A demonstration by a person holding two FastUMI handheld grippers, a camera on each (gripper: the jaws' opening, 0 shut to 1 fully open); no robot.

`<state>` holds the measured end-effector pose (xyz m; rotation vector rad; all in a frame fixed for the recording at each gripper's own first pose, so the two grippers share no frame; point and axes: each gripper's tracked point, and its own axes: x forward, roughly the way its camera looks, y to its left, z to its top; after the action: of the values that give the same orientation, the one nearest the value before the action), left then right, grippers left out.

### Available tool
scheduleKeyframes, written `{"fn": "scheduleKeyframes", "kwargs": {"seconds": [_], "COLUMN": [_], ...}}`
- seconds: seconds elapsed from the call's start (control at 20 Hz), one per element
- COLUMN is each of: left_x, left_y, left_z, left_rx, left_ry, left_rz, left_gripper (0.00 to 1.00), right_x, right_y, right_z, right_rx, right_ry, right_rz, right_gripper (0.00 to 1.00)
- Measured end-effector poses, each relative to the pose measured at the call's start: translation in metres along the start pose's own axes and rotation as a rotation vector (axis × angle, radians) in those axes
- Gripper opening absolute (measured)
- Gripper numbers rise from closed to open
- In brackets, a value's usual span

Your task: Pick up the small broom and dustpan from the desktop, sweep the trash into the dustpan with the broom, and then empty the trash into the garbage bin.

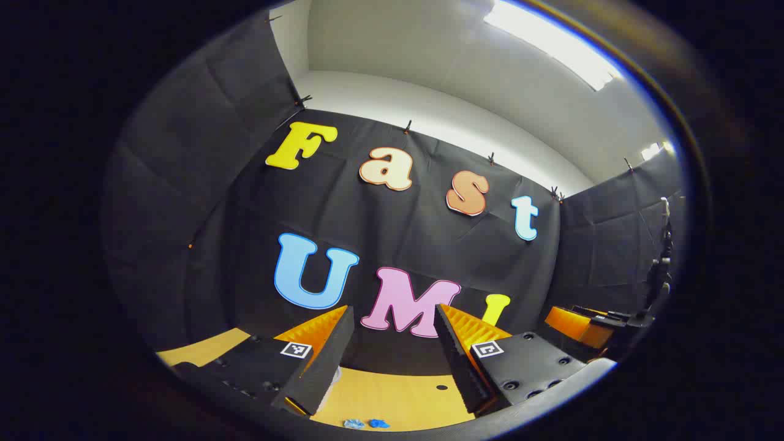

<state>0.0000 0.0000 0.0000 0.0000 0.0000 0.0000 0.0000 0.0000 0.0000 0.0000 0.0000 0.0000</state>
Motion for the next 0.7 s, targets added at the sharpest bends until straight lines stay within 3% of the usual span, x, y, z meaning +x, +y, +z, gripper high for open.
{"fn": "scheduleKeyframes", "kwargs": {"seconds": [0.1,0.15,0.2,0.3,0.45,0.65,0.7], "left_x": [-0.004,-0.008,-0.011,-0.016,-0.022,-0.029,-0.032], "left_y": [-0.007,-0.009,-0.011,-0.021,-0.034,-0.043,-0.045], "left_z": [0.003,0.004,0.006,0.006,0.004,0.008,0.01], "left_rx": [0.018,0.02,0.023,0.026,0.059,0.076,0.065], "left_ry": [-0.021,-0.03,-0.034,-0.03,-0.034,-0.038,-0.041], "left_rz": [-0.019,-0.025,-0.036,-0.071,-0.106,-0.13,-0.137], "left_gripper": [0.77,0.77,0.77,0.77,0.78,0.77,0.77], "right_x": [-0.003,-0.003,-0.003,-0.005,-0.013,-0.026,-0.028], "right_y": [-0.001,-0.003,-0.003,-0.002,-0.004,-0.004,-0.003], "right_z": [0.002,0.002,0.001,0.003,0.017,0.018,0.02], "right_rx": [0.025,0.026,0.023,0.013,0.018,0.002,-0.001], "right_ry": [-0.009,-0.009,-0.007,-0.012,-0.053,-0.046,-0.048], "right_rz": [-0.008,-0.012,-0.017,-0.026,-0.027,-0.026,-0.024], "right_gripper": [0.94,0.98,0.94,1.0,1.0,0.93,0.98]}}
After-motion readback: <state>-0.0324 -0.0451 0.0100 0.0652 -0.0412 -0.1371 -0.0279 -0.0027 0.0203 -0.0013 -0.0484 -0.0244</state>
